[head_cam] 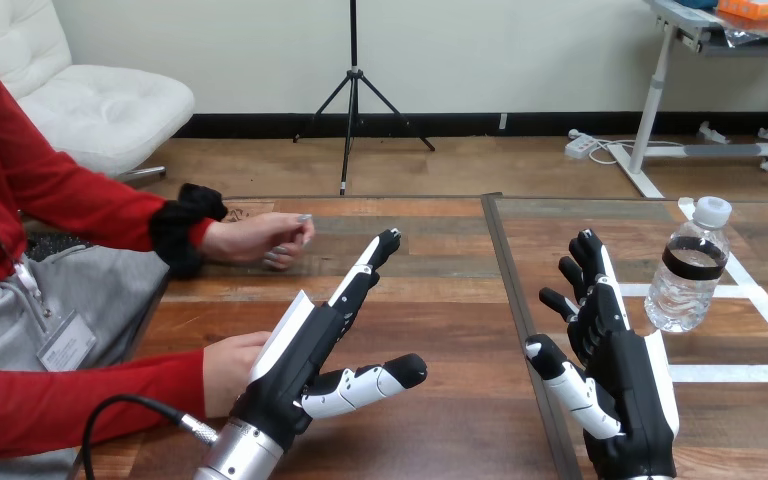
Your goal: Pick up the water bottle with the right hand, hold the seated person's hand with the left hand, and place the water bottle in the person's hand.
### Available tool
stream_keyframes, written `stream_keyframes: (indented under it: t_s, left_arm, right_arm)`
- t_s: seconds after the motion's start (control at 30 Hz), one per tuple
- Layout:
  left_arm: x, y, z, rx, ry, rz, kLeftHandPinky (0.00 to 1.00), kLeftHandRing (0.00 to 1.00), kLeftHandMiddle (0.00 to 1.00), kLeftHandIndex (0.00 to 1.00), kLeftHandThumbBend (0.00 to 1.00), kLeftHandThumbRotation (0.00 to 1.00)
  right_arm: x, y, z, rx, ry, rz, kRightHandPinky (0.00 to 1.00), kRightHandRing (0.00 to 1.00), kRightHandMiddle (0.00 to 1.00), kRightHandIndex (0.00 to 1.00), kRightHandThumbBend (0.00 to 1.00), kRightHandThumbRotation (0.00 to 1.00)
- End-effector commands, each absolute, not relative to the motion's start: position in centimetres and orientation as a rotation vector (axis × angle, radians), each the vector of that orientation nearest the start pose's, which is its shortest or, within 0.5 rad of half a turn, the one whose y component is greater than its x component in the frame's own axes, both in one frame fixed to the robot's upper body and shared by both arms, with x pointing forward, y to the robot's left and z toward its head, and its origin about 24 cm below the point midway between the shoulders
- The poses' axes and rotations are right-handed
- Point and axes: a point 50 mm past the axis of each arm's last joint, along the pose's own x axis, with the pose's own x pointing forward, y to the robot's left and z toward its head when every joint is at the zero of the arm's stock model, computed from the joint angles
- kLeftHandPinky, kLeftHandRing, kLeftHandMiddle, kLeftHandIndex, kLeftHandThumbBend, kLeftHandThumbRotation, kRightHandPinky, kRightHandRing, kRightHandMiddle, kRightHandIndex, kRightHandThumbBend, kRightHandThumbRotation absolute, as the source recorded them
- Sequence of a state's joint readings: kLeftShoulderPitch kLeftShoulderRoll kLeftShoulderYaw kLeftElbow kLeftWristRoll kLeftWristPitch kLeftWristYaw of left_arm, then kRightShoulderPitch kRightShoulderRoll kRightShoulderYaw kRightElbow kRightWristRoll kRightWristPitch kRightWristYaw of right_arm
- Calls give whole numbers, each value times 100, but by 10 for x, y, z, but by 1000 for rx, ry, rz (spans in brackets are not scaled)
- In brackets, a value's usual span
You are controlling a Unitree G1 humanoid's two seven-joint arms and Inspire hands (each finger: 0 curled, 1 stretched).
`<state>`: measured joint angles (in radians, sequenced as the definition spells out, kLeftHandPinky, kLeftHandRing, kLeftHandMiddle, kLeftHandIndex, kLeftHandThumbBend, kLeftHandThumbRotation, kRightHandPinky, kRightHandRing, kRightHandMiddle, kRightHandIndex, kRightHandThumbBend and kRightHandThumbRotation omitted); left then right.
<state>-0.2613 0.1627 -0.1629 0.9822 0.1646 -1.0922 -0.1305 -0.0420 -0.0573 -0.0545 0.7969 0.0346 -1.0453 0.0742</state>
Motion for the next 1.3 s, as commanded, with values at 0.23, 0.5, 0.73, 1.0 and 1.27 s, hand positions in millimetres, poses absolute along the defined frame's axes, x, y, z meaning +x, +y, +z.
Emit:
stream_keyframes:
  t_s: [0.23, 0.5, 0.73, 1.0, 1.27]
  left_arm:
    - [257, 135, 4, 289, -397, -465, 98, 100, 100, 100, 100, 77]
    - [258, 135, 4, 281, -400, -464, 98, 100, 100, 100, 100, 77]
    - [258, 134, 5, 277, -402, -466, 98, 100, 100, 100, 100, 76]
    - [259, 135, 6, 275, -406, -472, 98, 100, 100, 100, 100, 76]
    - [259, 136, 5, 264, -402, -472, 98, 100, 100, 100, 100, 76]
  right_arm:
    - [236, -165, -1, -37, -388, 24, 89, 99, 100, 100, 100, 67]
    - [237, -165, -1, -28, -386, 27, 89, 99, 100, 100, 100, 66]
    - [238, -165, 0, -26, -387, 32, 90, 99, 100, 100, 100, 65]
    - [238, -165, 0, -27, -390, 34, 90, 100, 100, 100, 100, 64]
    - [239, -165, 2, -26, -394, 34, 90, 99, 100, 100, 100, 64]
